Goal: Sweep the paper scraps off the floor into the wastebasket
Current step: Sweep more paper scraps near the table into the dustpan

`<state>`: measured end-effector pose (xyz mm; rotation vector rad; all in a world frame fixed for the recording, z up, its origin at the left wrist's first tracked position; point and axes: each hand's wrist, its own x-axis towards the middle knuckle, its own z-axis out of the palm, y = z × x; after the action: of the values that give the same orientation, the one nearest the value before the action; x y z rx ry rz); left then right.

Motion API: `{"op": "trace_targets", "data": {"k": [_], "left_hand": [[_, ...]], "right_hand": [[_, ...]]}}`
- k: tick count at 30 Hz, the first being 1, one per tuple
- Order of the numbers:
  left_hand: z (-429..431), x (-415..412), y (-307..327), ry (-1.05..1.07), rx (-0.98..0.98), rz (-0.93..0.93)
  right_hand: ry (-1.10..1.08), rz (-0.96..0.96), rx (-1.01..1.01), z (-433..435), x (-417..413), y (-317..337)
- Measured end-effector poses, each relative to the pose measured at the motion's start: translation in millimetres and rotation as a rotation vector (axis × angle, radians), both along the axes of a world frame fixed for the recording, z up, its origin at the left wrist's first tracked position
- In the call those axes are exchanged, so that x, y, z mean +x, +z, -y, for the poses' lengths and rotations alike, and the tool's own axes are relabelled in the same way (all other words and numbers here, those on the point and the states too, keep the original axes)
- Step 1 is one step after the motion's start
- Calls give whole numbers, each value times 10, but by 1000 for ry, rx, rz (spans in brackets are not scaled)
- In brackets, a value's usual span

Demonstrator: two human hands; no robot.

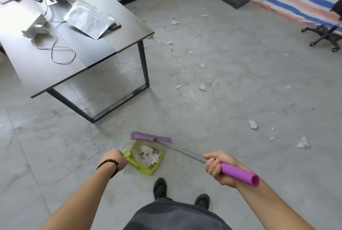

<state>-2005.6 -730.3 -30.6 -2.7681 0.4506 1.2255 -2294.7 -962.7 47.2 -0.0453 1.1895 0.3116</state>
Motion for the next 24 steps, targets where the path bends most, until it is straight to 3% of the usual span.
{"op": "trace_targets", "data": {"k": [8, 17, 24], "left_hand": [[434, 97, -35, 75, -197, 28], [1487, 424, -8, -16, -296, 58], [2697, 742, -154, 11, -267, 61]], "right_hand": [[58, -57, -245, 72, 418, 71], [-238, -35, -331, 717, 340, 72], [-108, -113, -415, 1867, 551, -328]]}}
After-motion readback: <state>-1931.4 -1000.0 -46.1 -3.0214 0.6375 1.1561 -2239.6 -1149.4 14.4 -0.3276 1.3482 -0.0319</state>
